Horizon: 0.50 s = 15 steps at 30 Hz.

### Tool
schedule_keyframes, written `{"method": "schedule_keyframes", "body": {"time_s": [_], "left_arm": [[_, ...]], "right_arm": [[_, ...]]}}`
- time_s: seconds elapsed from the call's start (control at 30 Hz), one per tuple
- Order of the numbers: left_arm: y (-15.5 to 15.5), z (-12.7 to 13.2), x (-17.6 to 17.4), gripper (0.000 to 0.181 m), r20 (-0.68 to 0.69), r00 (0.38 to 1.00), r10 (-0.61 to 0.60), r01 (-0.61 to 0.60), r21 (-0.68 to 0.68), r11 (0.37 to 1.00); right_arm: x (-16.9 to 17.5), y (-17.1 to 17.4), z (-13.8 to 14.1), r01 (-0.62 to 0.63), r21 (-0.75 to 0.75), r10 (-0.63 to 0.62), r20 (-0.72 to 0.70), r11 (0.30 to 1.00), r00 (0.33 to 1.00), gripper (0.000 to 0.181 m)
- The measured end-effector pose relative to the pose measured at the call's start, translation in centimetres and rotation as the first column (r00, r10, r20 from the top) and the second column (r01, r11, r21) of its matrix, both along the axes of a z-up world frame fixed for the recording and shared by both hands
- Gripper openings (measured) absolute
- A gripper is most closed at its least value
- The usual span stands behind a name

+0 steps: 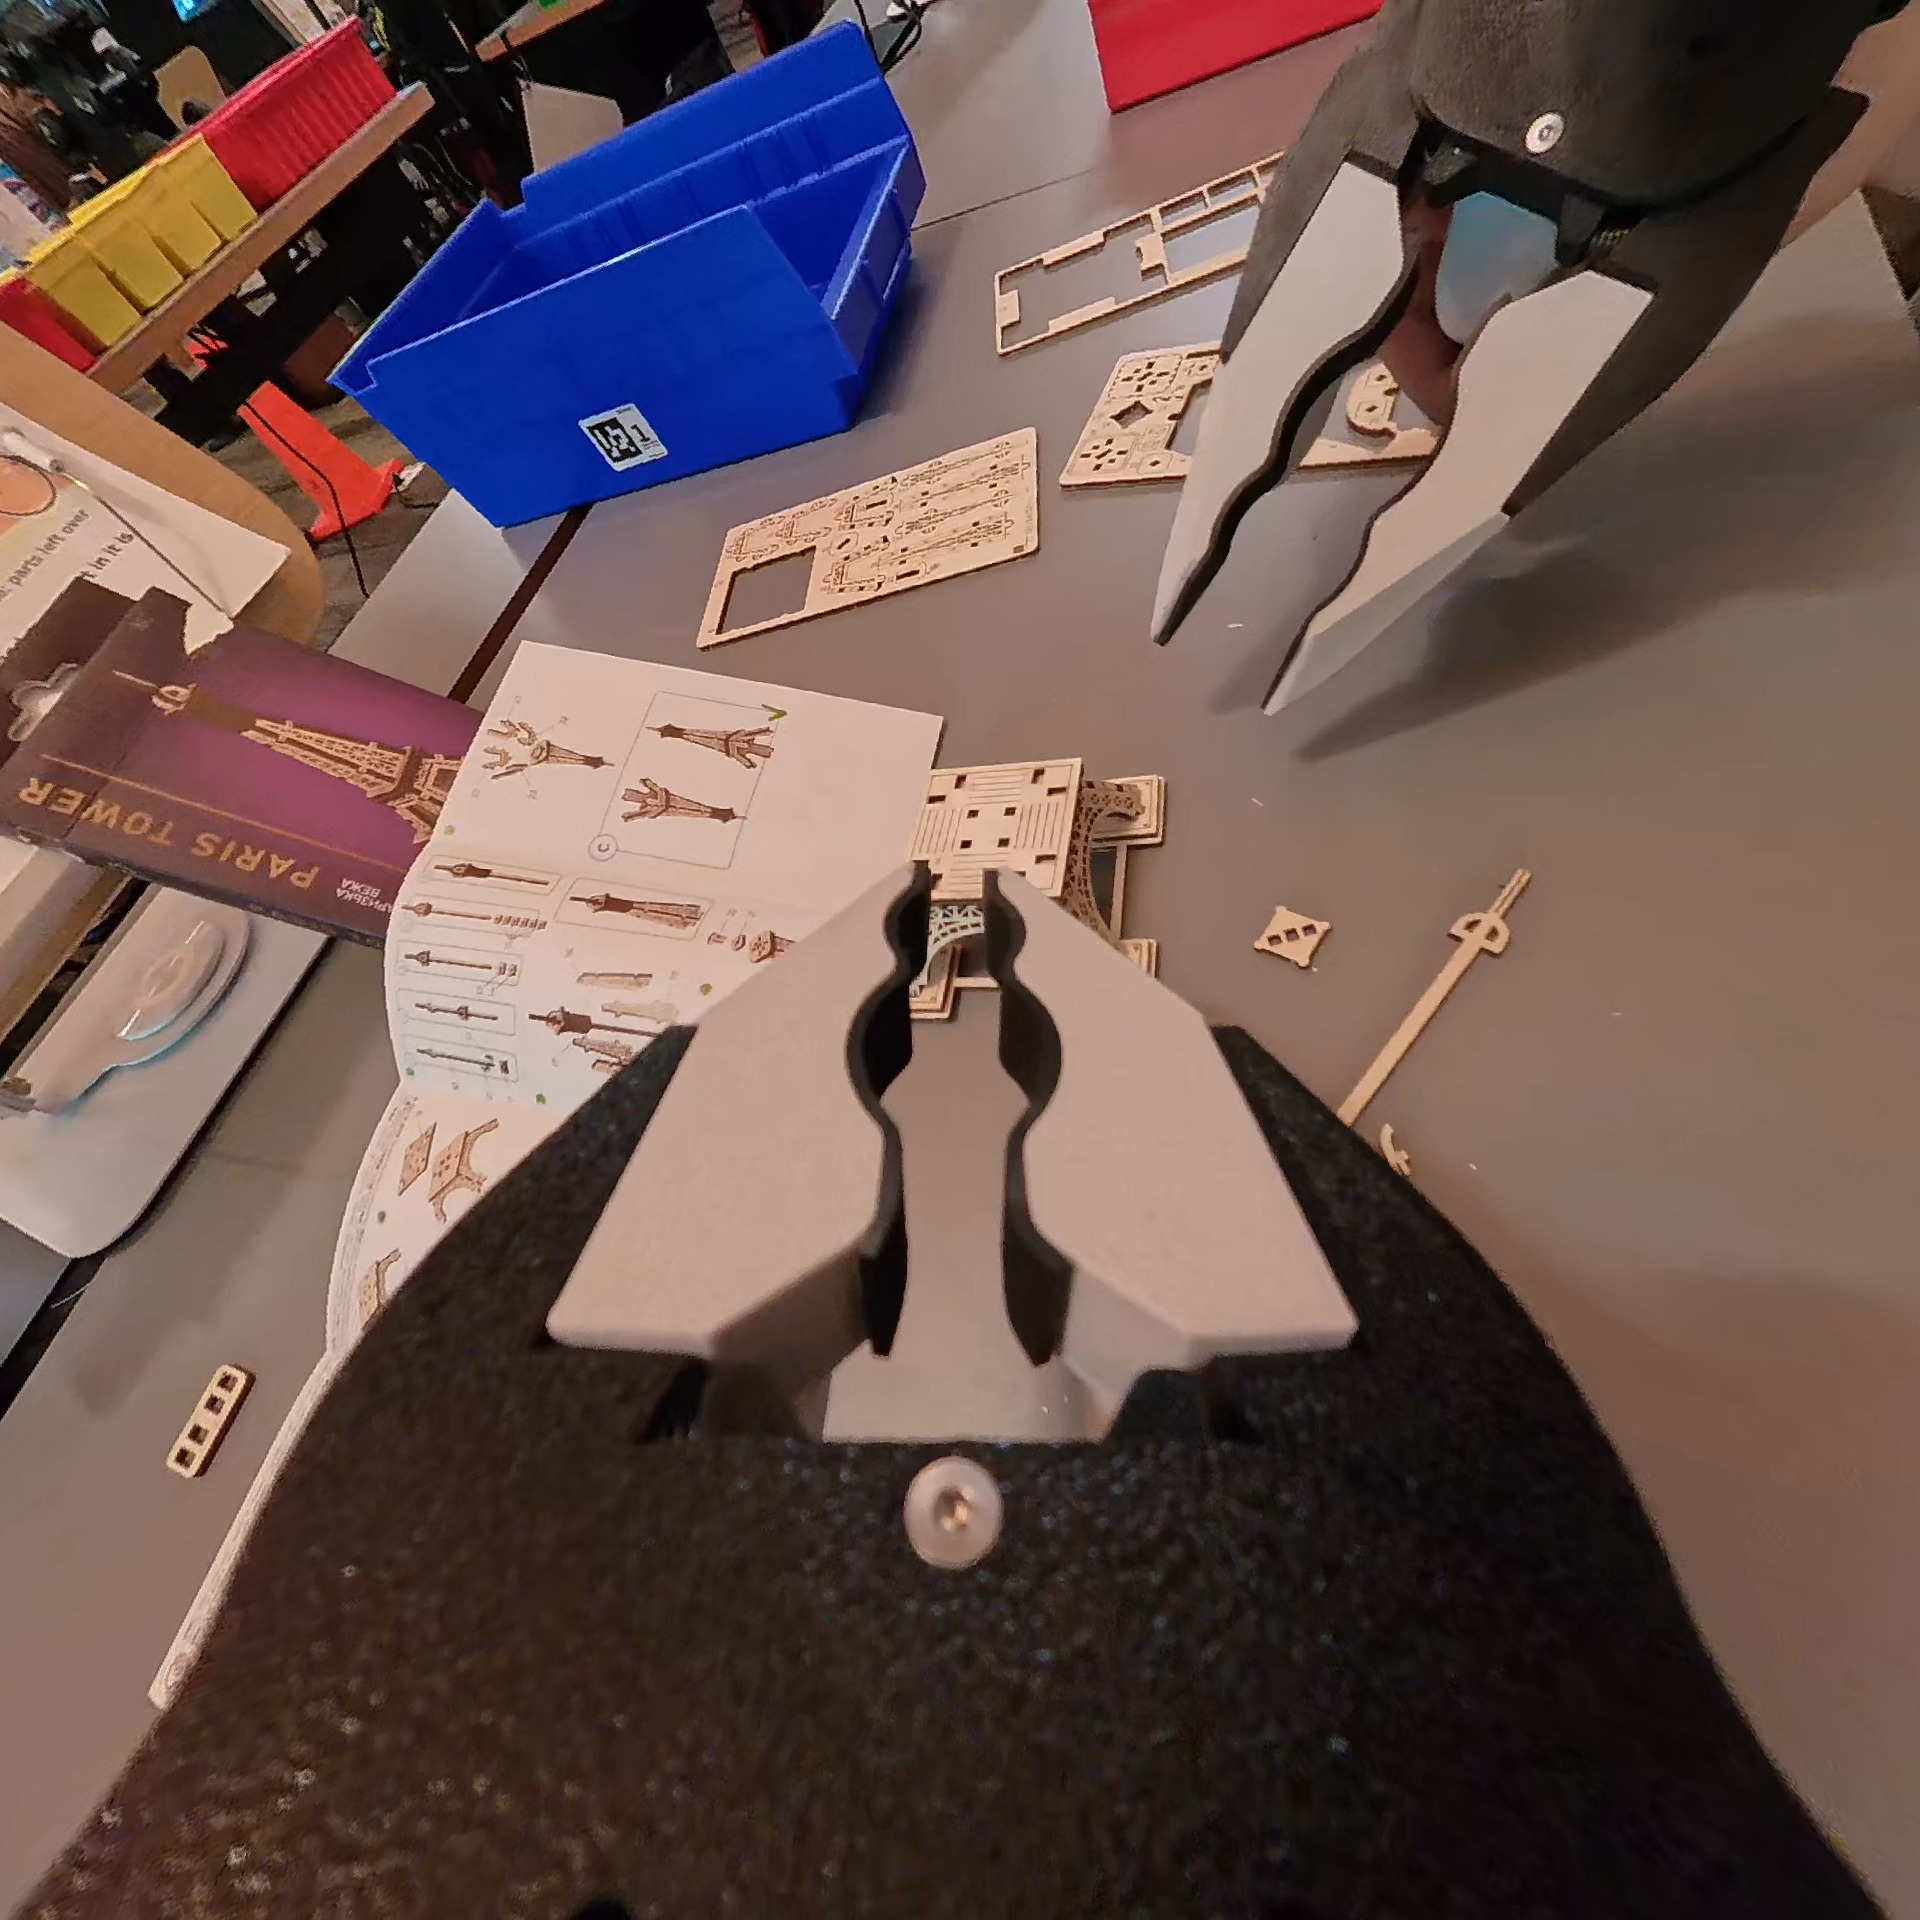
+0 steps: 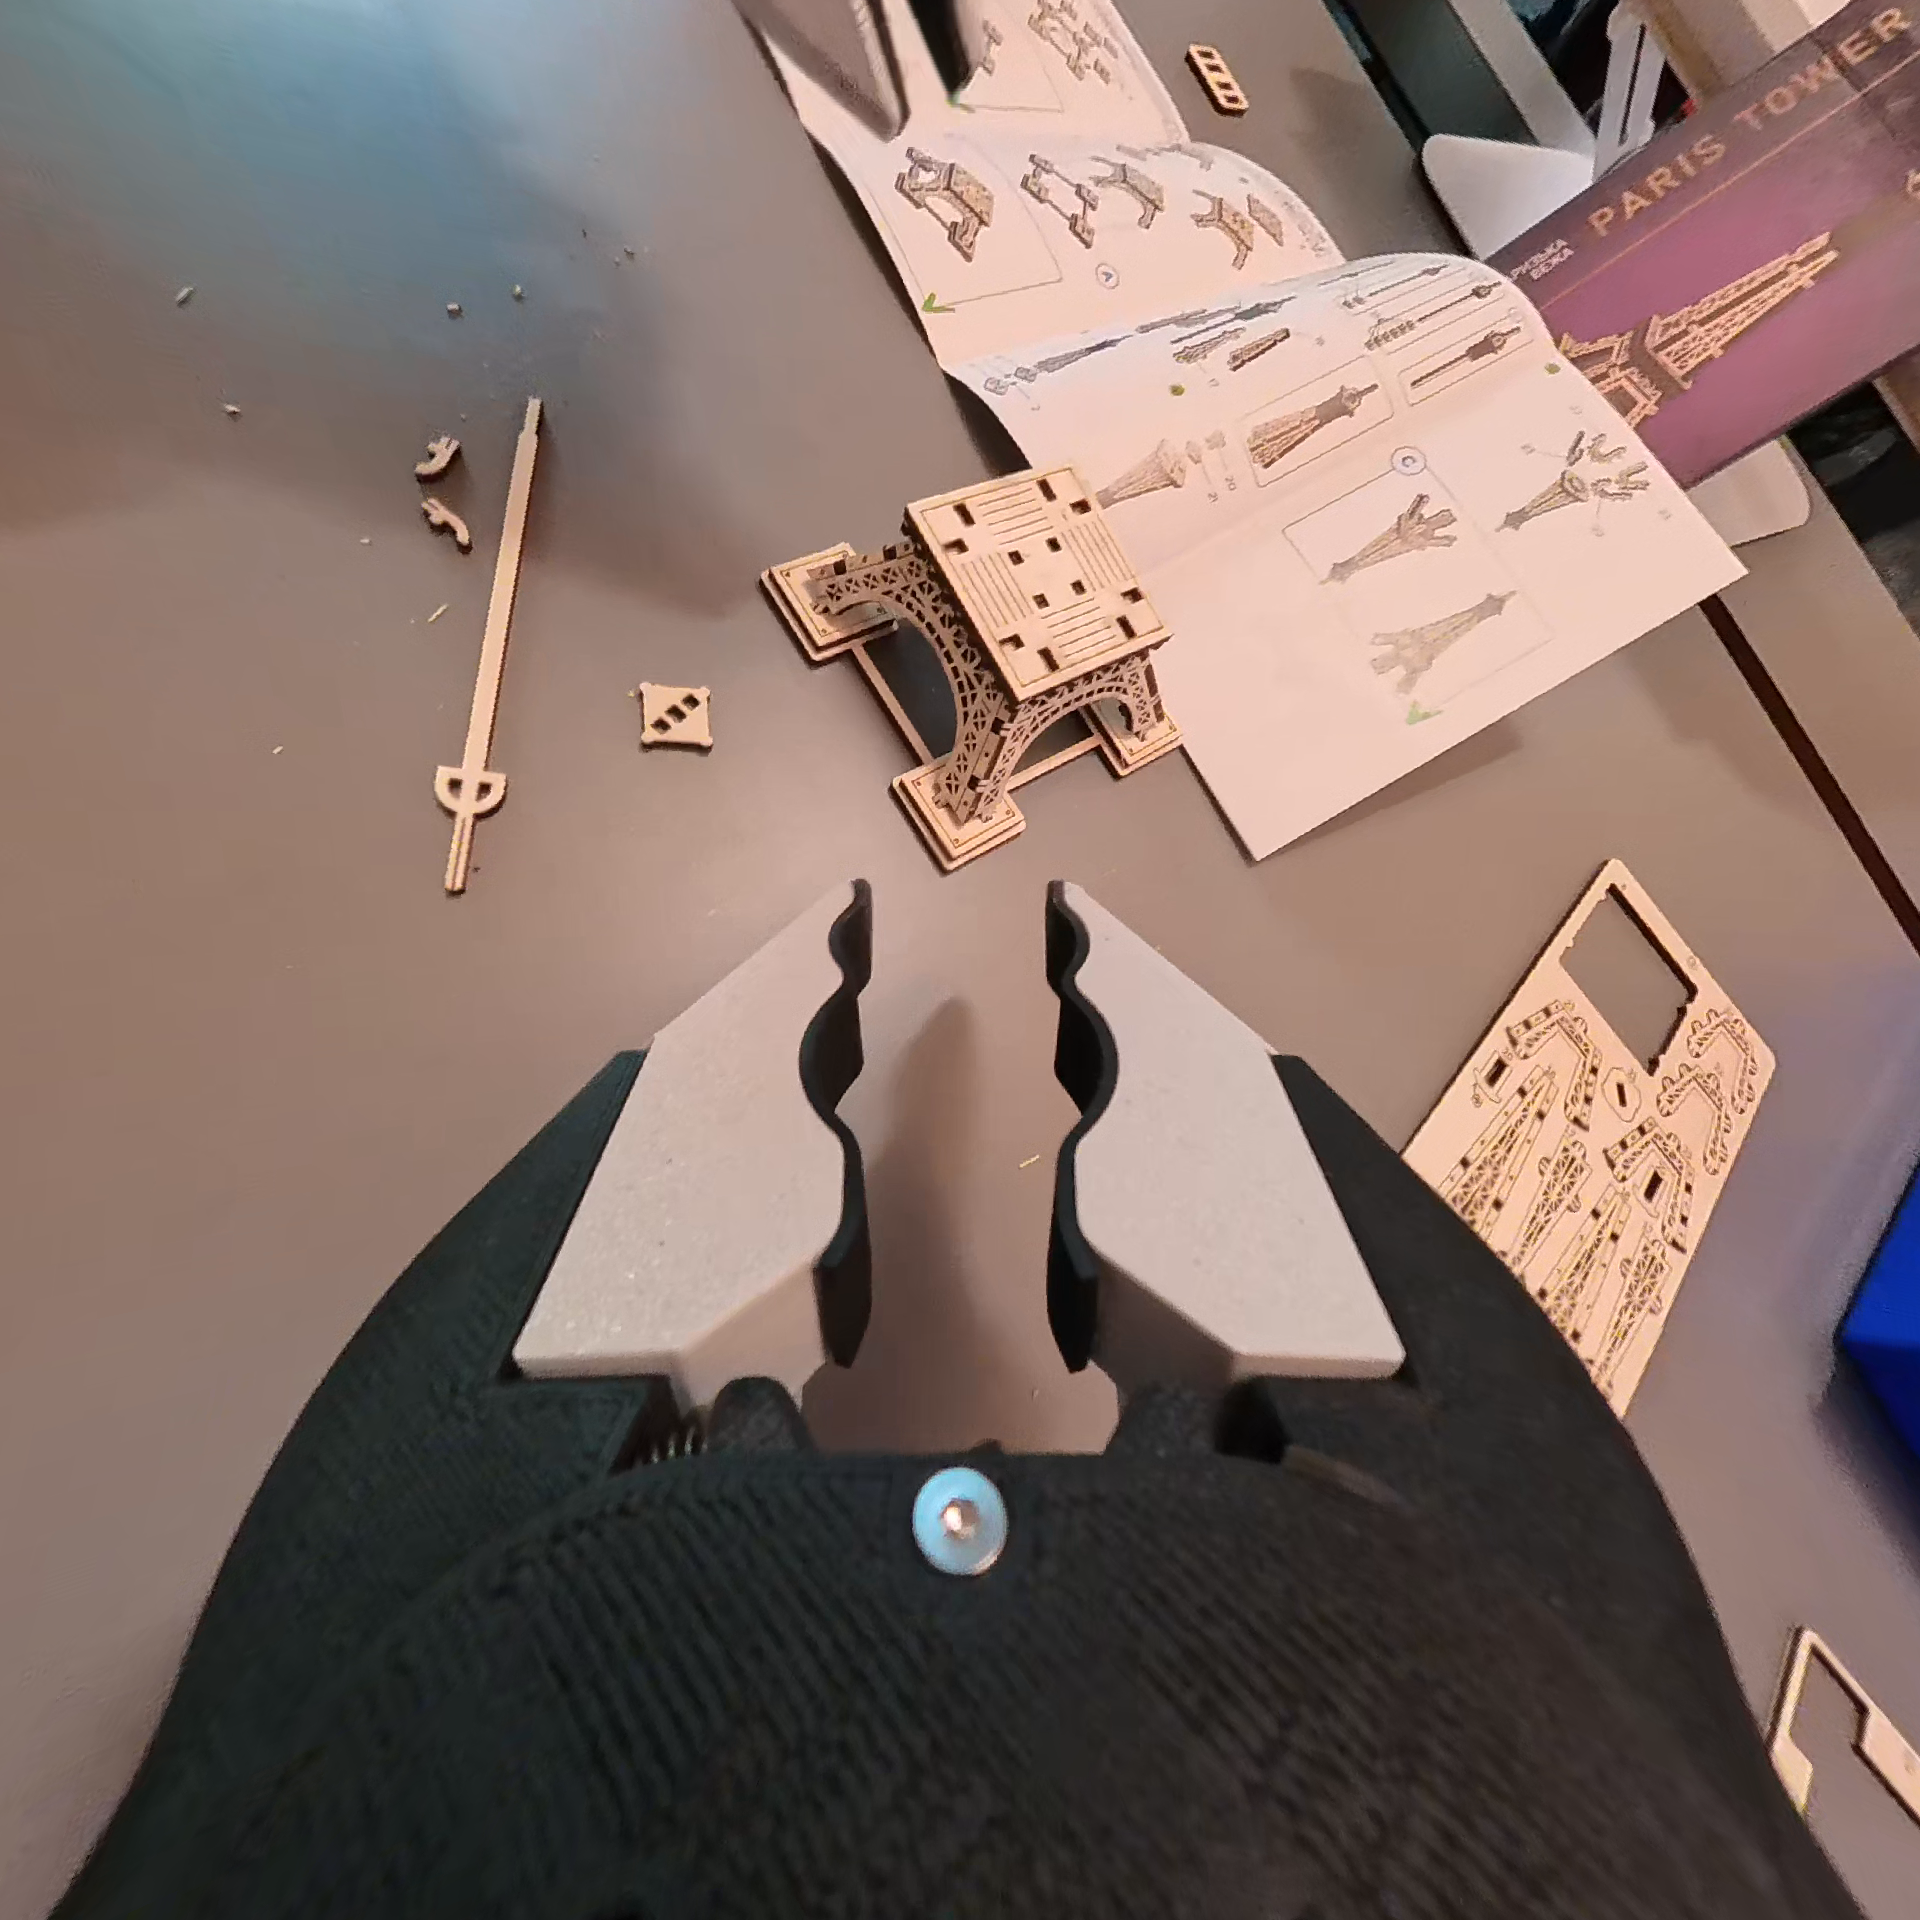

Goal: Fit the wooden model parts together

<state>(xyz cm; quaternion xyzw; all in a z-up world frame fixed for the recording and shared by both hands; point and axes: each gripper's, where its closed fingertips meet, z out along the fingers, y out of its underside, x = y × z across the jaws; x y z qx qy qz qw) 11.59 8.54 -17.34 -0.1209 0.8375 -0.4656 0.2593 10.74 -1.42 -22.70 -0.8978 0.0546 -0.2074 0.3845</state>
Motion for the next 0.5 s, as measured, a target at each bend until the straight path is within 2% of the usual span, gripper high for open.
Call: {"method": "schedule_keyframes", "body": {"time_s": [0.5], "left_arm": [[0.25, 0.00, -0.38, 0.008, -0.003, 1.000, -0.007, 0.007, 0.031, 0.999]], "right_arm": [[-0.30, 0.00, 0.62, -0.001, 0.019, 0.000, 0.018, 1.000, 1.000, 0.031]]}}
